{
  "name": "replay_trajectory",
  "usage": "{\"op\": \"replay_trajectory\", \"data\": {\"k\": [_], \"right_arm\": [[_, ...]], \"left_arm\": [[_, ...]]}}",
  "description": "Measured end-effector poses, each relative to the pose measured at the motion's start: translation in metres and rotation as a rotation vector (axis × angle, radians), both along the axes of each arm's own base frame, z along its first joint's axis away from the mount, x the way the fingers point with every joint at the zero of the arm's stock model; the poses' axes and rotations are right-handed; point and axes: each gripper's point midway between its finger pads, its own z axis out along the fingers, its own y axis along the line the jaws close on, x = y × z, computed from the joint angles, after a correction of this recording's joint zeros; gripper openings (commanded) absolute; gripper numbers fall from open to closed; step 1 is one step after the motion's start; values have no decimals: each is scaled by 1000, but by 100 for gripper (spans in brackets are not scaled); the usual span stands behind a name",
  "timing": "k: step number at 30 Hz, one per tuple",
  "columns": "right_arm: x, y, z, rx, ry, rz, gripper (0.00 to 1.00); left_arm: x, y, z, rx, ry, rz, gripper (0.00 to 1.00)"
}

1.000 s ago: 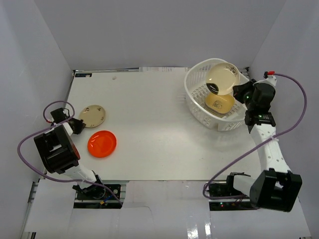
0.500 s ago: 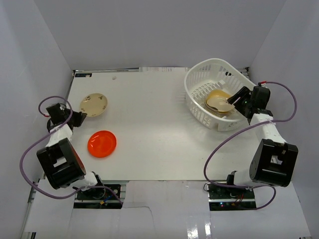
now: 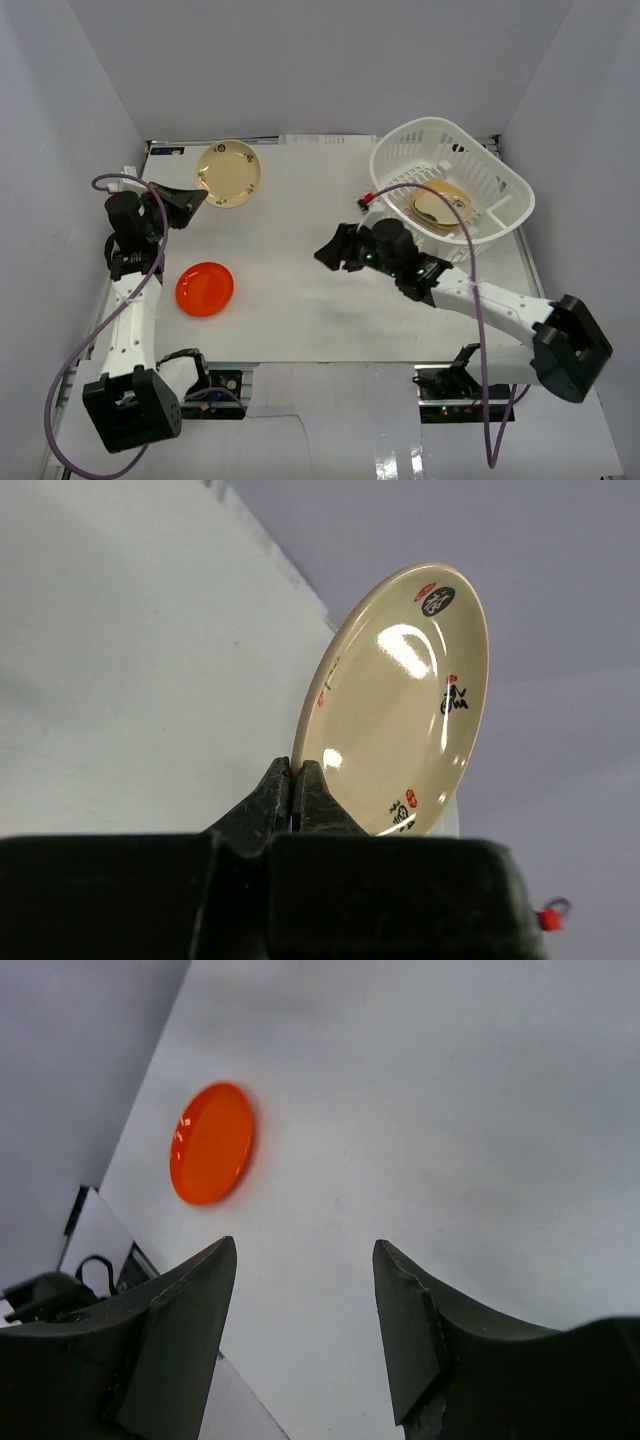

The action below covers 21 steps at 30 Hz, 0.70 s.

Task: Place the plates into the plastic bin on the countertop

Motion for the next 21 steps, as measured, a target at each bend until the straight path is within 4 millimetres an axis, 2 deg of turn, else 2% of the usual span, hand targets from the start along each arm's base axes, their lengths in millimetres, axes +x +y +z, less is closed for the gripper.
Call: {"op": "replay_trajectory", "data": {"k": [1, 4, 6, 9, 12, 14, 16, 21], "right_arm": [[-15, 23, -17, -23, 35, 49, 62], [-38, 74, -58, -86, 124, 135, 61], [-45, 111, -81, -101, 165, 175, 61], [-51, 158, -108, -94, 224, 212, 59], [-52, 198, -133, -80, 282, 236, 50], [-50, 224, -148, -61, 320, 247, 49], [-51, 241, -163, -44, 360, 252, 48], [-51, 275, -165, 38, 415, 268, 45]], "left_arm": [[-2, -6, 14, -2, -31, -16, 0], [-7, -20, 58, -1, -131, -61, 0], [-13, -26, 85, 3, -198, -81, 0], [-26, -34, 109, 6, -268, -108, 0], [-38, -47, 118, 0, -294, -158, 0], [-42, -56, 119, -6, -297, -192, 0], [-45, -65, 117, -12, -293, -224, 0], [-52, -79, 108, -23, -273, -279, 0]]}}
